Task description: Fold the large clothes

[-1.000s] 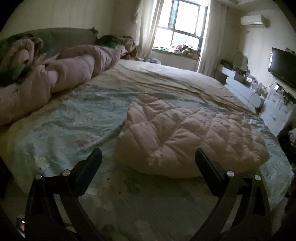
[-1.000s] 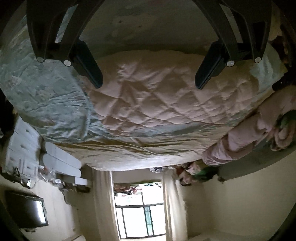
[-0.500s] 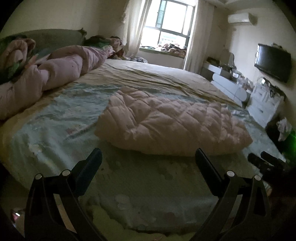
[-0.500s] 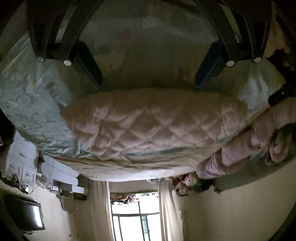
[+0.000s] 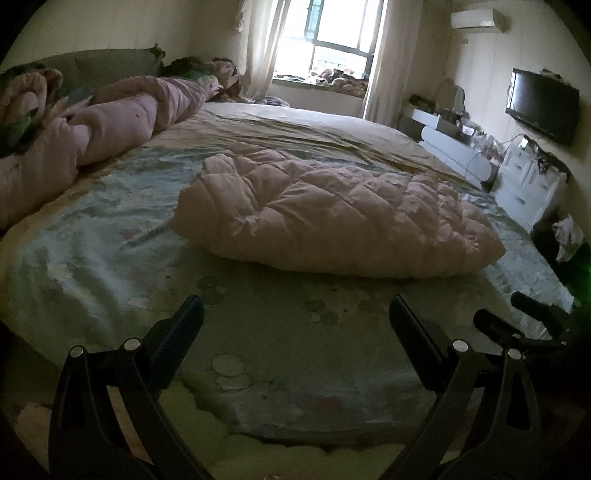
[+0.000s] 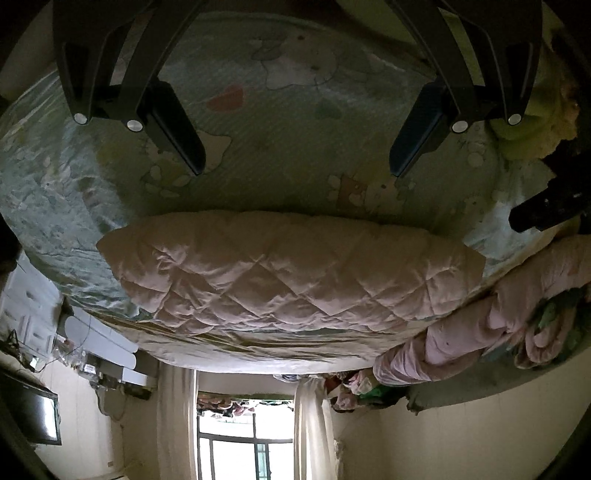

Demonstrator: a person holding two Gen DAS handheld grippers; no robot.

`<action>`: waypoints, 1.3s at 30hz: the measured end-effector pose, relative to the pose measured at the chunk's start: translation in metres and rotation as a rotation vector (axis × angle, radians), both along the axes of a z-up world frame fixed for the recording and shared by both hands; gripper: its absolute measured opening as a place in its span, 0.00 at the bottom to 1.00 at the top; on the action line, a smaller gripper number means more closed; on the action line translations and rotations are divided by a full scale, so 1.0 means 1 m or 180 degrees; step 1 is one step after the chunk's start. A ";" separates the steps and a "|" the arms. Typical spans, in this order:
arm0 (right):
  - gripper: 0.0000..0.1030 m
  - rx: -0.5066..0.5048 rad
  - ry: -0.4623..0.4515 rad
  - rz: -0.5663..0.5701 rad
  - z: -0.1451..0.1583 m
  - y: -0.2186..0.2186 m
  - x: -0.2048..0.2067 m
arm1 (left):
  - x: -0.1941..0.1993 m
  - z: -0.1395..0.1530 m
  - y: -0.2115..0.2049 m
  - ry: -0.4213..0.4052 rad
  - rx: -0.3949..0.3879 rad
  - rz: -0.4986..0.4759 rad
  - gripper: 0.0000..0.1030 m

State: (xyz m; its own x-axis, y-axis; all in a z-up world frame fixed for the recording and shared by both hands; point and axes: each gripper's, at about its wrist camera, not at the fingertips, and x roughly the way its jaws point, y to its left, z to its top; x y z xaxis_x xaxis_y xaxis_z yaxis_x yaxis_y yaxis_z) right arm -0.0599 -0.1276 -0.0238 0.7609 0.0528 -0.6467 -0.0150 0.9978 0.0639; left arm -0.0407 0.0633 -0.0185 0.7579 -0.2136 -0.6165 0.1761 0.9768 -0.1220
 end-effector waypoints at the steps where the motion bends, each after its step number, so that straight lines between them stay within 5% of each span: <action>1: 0.96 -0.0001 -0.0006 -0.0002 0.000 0.001 0.000 | 0.000 -0.001 0.000 0.0005 0.0017 0.0002 0.91; 39: 0.96 -0.0010 -0.0028 -0.0002 0.003 0.004 -0.001 | -0.003 -0.001 0.004 0.0004 0.0001 0.0048 0.91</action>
